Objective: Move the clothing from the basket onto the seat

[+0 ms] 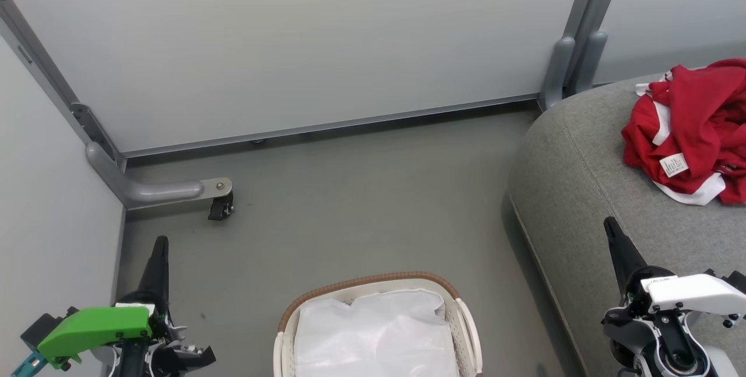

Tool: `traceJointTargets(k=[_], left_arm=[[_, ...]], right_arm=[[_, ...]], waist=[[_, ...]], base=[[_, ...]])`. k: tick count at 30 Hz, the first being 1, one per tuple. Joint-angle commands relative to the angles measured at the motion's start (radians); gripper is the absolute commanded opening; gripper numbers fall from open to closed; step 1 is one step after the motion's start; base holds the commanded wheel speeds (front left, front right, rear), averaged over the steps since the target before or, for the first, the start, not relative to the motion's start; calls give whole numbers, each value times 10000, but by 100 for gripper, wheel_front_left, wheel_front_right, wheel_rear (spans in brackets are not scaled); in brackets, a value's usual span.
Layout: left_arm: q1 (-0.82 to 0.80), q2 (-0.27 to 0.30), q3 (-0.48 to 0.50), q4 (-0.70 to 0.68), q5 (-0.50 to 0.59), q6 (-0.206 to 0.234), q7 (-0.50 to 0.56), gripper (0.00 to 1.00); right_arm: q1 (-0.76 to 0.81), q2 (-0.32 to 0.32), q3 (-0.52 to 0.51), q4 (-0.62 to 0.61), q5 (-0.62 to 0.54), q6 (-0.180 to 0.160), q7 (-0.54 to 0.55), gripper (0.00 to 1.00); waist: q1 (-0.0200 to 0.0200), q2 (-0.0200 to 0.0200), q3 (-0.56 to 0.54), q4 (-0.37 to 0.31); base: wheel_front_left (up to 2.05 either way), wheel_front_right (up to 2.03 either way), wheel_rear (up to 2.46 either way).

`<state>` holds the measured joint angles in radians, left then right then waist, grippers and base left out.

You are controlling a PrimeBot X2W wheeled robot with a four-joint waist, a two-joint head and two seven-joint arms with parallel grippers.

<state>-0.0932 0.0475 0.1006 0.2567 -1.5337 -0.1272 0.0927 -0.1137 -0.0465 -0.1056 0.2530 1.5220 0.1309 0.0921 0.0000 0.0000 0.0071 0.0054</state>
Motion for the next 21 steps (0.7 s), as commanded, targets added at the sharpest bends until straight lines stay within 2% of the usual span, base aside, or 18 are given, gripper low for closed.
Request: traceJointTargets(k=[1, 12, 21], left_arm=[[-185, 47, 72, -82, -193, -49, 55, 0], [-216, 49, 166, -143, -836, -63, 249, 0], [-206, 49, 159, -130, -808, -62, 248, 0]], right_arm=[[80, -61, -40, -73, 219, -3, 64, 0], [100, -64, -109, -110, 950, -3, 247, 0], [101, -64, -104, -108, 923, -3, 253, 0]], waist=[[0, 0, -5, -6], [0, 0, -40, -53], [0, 0, -40, -54]], base=[[0, 0, 0], [0, 0, 0], [0, 0, 0]])
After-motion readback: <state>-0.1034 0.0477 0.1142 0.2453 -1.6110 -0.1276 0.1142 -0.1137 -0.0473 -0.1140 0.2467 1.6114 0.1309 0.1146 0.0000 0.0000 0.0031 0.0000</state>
